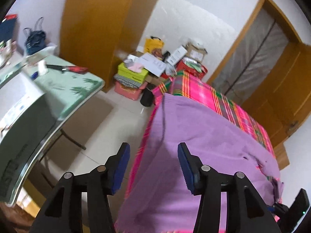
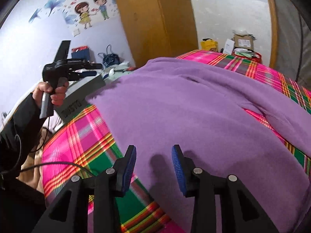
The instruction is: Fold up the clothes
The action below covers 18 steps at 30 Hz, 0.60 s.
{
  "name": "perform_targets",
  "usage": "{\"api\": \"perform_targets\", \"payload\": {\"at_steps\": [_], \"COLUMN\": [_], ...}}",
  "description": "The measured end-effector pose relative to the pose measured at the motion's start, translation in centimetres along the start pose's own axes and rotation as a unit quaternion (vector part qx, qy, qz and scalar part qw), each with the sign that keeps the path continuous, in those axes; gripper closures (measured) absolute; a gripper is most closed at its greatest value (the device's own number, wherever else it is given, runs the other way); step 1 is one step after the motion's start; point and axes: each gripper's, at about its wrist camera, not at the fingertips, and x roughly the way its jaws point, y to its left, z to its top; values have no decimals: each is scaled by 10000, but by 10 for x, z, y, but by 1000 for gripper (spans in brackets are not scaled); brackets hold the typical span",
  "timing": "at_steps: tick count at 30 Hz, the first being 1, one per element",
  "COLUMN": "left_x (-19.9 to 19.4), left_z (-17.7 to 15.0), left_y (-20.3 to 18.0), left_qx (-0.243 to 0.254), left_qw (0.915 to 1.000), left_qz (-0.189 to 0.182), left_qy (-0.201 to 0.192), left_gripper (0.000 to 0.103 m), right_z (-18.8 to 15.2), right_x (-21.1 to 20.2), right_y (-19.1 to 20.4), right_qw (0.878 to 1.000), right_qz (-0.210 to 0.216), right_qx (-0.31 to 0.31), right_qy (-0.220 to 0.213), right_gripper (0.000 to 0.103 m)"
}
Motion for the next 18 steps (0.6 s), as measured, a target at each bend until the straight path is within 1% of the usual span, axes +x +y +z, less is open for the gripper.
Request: {"api": "perform_targets", "payload": {"at_steps": [3, 6, 7, 9, 12, 14, 18], "left_x": [41, 78, 91, 114, 142, 161, 186], "left_z": [21, 46, 55, 68, 87, 94, 97], "left_y": [-15, -17, -15, -12, -14, -12, -4], "left_qx": [135, -48, -196, -397, -377, -496, -852], "left_qw": [9993, 9982, 9973, 9958, 9954, 9937, 9873], "left_qz": [-4, 36, 11, -55, -38, 10, -261], "left_qy": [352, 598, 714, 828, 883, 1008, 1318], "left_gripper": [50, 50, 50, 50, 50, 50, 50], "right_z": [1, -1, -1, -2, -4, -4, -2], "right_x": [0, -1, -2, -3, -2, -1, 2], "right_y": [-7, -12, -15, -19, -24, -27, -33], "right_qw": [9998, 9995, 9994, 9992, 9987, 9985, 9982], "right_qz": [-155, -238, -252, -279, -322, -351, -373], "right_qx": [113, 188, 223, 290, 376, 400, 462], "right_qy": [-8, 23, 24, 31, 74, 92, 112], "right_gripper": [64, 64, 64, 64, 64, 64, 64]}}
